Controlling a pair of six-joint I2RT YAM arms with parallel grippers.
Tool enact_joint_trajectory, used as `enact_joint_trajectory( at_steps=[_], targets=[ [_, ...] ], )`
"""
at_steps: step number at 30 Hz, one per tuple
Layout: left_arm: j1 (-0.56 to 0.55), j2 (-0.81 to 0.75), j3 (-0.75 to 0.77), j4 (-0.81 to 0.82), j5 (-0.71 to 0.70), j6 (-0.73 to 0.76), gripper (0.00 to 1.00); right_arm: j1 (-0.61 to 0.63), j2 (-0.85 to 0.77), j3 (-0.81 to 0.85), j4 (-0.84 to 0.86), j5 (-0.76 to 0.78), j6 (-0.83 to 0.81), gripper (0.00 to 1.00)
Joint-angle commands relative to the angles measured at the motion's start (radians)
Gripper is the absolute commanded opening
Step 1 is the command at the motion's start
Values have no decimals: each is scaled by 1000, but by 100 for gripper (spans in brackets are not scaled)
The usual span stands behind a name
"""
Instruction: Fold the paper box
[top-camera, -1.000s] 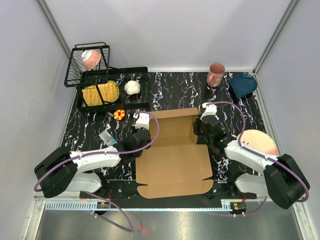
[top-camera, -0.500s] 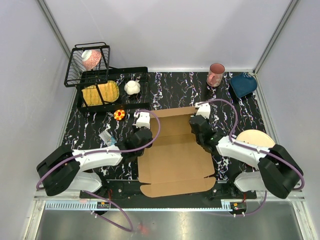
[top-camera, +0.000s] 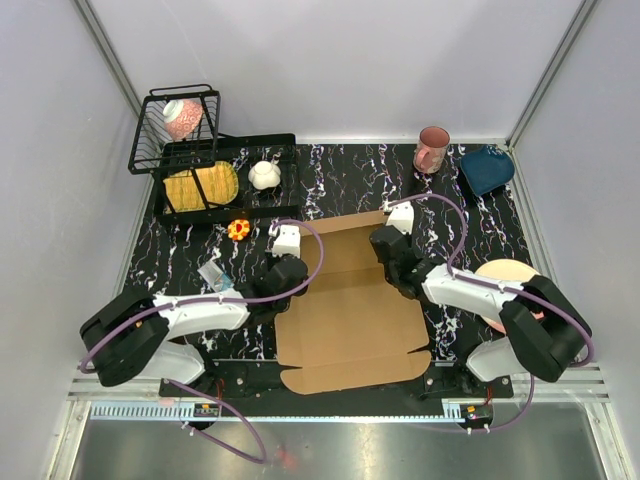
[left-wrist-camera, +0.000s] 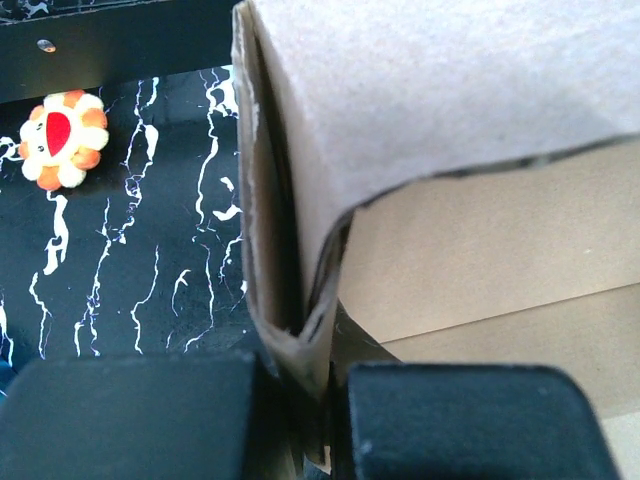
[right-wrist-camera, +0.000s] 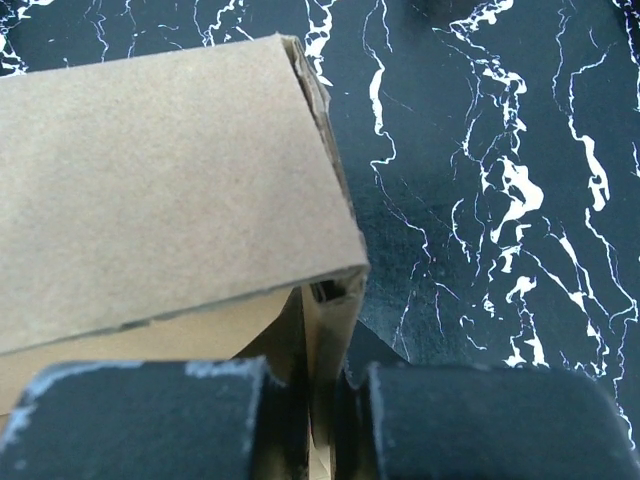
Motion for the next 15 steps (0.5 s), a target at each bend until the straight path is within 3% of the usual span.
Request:
enact_joint_trajectory(
  at_steps=[1, 7, 9, 10, 12, 13, 15],
  targets=[
    [-26, 17, 52, 74, 35, 20, 0, 1, 34, 28, -104, 103, 37, 0],
    [-26, 42, 81, 77, -21, 18, 0, 0, -24, 17, -162, 98, 82, 0],
    [-27, 46, 87, 80, -45, 20, 0, 0, -53, -3, -141, 6, 79, 19],
    [-26, 48, 90, 82, -56, 18, 0, 1, -87, -11, -127, -28, 77, 38],
    [-26, 57, 101, 79, -87, 15, 0, 0, -124, -32, -127, -97, 71, 54],
    [-24, 62, 107, 71, -99, 13, 0, 1, -166, -47, -125, -155, 66, 70],
    [-24, 78, 123, 65, -131, 4, 0, 0, -211, -63, -125, -236, 68, 81]
  ],
)
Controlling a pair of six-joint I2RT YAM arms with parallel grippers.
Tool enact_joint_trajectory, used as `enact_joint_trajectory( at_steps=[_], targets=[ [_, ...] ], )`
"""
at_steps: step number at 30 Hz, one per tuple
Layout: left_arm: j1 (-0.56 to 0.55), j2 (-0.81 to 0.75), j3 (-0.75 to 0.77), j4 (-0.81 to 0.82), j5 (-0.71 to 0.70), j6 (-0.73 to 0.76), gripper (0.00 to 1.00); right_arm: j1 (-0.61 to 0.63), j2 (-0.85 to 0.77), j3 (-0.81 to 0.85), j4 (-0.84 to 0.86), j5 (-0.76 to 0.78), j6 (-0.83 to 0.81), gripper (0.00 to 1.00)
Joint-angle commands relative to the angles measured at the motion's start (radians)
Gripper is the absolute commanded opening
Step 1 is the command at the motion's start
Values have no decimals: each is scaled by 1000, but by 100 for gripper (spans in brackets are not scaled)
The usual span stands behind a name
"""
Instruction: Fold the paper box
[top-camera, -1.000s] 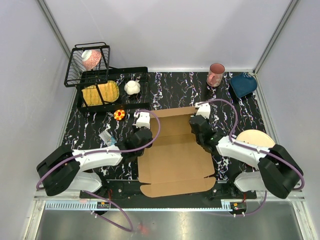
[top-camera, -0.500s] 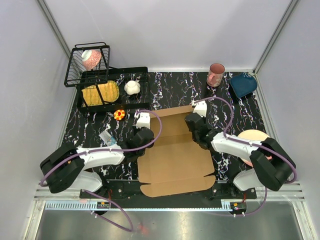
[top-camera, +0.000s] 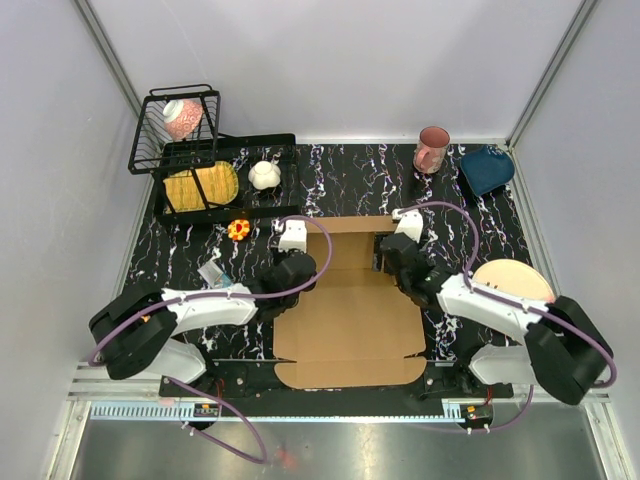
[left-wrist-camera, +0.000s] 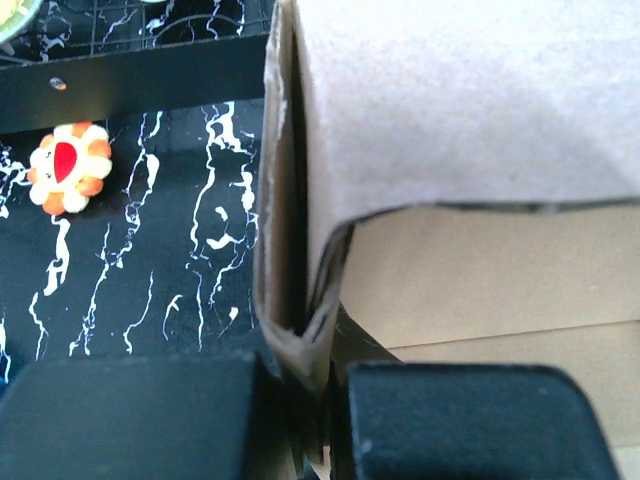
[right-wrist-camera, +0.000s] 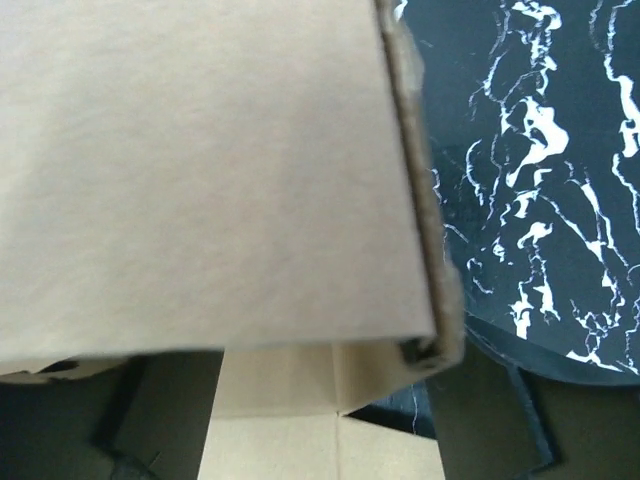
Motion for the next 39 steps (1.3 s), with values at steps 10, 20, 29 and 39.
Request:
enact_joint_trajectory(
  at_steps=[10, 20, 29, 39],
  targets=[
    [-7, 129, 129, 27, -176, -11, 0, -2, -485, -28, -143, -431, -27, 100],
    [-7, 168, -7, 276, -239, -46, 3, -4, -715, 10, -182, -275, 16, 100],
    [-8, 153, -134, 572, -188, 64, 5, -68, -541, 60, -73, -207, 34, 100],
    [-8, 182, -170, 815, -52, 258, 8, -320, -295, 78, 71, -682, 108, 99]
  ],
)
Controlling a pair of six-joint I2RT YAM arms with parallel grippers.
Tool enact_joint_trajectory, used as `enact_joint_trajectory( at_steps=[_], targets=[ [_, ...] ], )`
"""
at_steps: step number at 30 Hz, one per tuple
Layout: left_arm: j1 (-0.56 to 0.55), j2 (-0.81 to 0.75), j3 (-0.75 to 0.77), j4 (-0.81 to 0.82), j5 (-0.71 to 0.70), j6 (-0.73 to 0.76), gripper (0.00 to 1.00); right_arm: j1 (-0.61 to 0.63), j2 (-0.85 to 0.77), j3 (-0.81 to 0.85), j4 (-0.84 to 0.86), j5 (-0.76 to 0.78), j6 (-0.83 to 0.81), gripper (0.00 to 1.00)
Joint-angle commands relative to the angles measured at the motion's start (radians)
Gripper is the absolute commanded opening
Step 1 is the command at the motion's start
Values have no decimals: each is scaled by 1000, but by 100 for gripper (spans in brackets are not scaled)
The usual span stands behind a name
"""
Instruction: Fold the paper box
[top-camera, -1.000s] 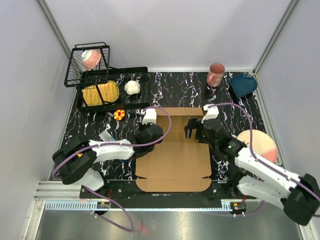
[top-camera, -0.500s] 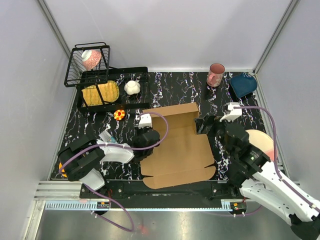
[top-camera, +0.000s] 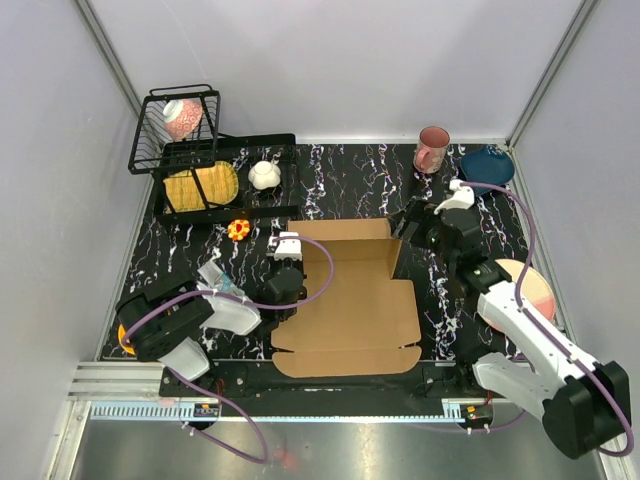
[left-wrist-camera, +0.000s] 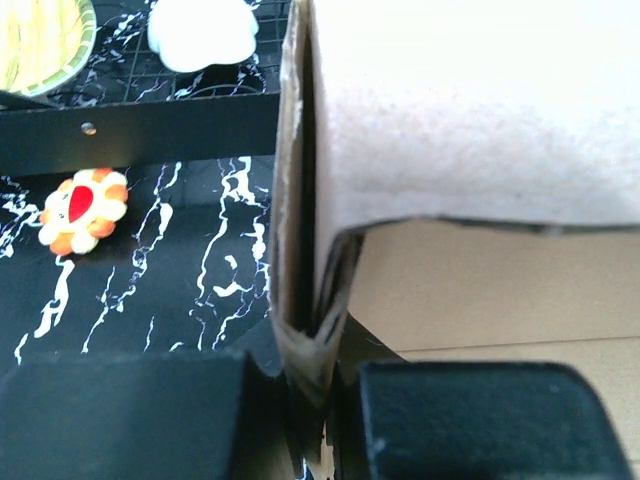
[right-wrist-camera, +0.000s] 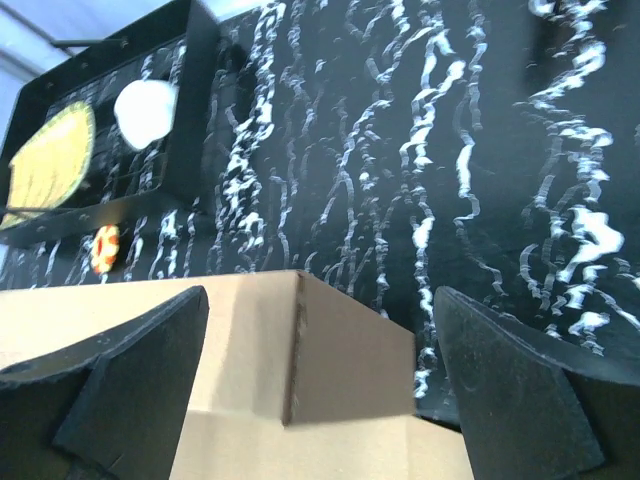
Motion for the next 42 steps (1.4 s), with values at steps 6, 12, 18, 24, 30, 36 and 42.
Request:
enact_joint_trajectory(
  at_steps=[6, 12, 18, 24, 30, 36, 42],
  targets=[
    [-1, 44, 23, 168, 115, 56, 13, -15, 111, -69, 216, -314, 53, 83],
    [-4, 18, 14, 108, 124, 24, 33, -15, 90, -138, 229, -276, 49, 74],
    [-9, -131, -14, -25, 168, -28, 51, -15, 64, -189, 227, -227, 43, 68],
    [-63, -399, -17, -260, 251, -47, 59, -15, 47, -219, 216, -187, 37, 70],
    [-106, -762, 0, -575, 316, -129, 64, -15, 45, -225, 195, -181, 23, 71],
    [-49, -880, 11, -544, 306, -125, 84, -15, 42, -227, 184, -156, 20, 69],
    [71, -694, 81, -616, 446, -281, 82, -15, 31, -238, 176, -164, 17, 58]
  ],
)
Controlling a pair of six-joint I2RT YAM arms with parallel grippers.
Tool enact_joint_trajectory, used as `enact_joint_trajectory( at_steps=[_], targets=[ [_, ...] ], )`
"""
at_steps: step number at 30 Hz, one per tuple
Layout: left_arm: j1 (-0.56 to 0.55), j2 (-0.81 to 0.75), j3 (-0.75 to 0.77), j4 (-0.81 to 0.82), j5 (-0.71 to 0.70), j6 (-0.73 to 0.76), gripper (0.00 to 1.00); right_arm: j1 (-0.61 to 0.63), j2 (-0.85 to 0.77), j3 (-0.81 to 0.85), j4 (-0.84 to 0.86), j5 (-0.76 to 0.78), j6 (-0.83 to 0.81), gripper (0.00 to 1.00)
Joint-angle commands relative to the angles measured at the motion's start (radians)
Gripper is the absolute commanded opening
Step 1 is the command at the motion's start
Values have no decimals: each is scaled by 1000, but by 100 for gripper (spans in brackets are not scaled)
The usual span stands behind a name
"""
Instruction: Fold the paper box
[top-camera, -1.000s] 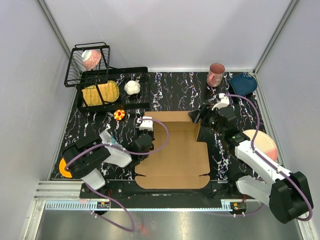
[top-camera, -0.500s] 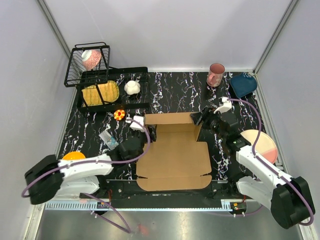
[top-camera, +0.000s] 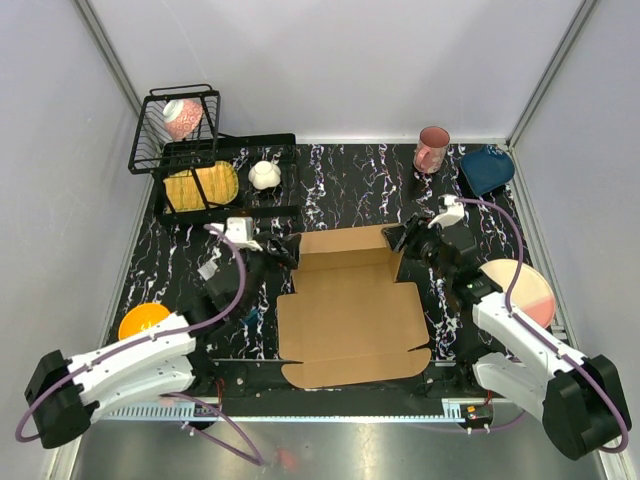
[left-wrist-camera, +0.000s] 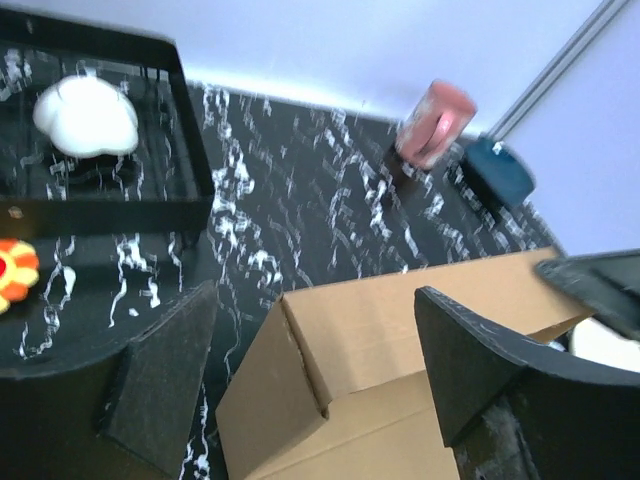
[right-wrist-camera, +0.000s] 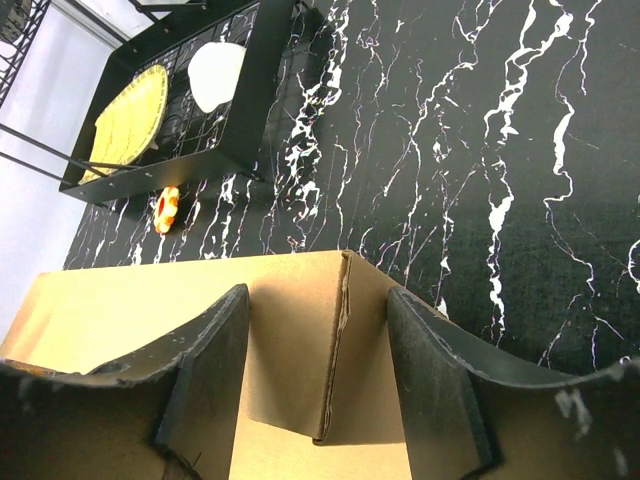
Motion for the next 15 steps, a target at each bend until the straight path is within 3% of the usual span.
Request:
enact_joint_trajectory(
  at_steps=[1, 5, 12, 15],
  targets=[
    [52, 120, 34, -37, 153, -127, 81, 3, 2, -45, -118, 44, -43, 56],
    [86, 160, -30, 77, 193, -190, 75, 3, -18, -65, -121, 38, -36, 47],
    [149, 169, -67, 109, 244, -260, 69, 3, -19, -71, -123, 25, -33, 45],
    [166, 168, -89, 118, 250, -276, 56, 3, -15, -76, -118, 5, -30, 43]
  ],
)
